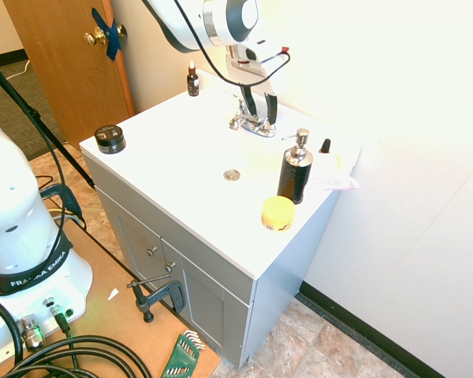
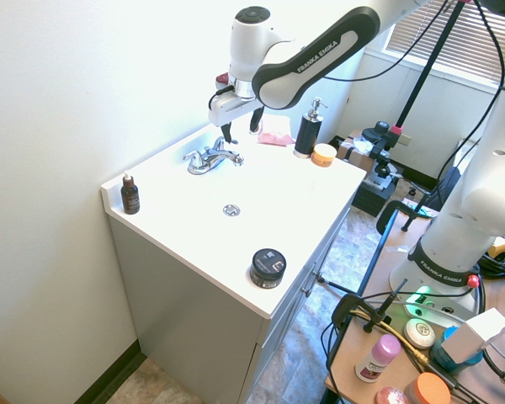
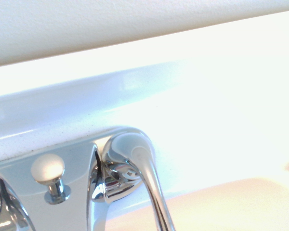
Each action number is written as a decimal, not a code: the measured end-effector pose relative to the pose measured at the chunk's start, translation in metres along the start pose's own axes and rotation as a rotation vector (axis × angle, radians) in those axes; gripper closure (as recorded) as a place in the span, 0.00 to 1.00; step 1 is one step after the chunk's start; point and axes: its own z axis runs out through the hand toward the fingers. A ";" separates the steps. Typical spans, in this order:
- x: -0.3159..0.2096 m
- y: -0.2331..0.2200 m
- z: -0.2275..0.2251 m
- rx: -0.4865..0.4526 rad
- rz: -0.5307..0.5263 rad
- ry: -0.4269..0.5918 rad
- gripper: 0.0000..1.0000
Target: Turn off the cold water
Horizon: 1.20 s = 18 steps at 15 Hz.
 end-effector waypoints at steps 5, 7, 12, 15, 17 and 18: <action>0.017 0.019 0.025 -0.025 0.024 0.012 0.00; 0.028 0.029 0.038 -0.033 0.030 0.032 0.00; 0.069 0.027 0.048 -0.015 0.085 0.080 0.00; 0.083 0.018 0.048 -0.001 0.112 0.090 0.00; 0.089 0.016 0.057 -0.007 0.125 0.090 0.00; 0.090 0.017 0.060 -0.012 0.124 0.081 0.00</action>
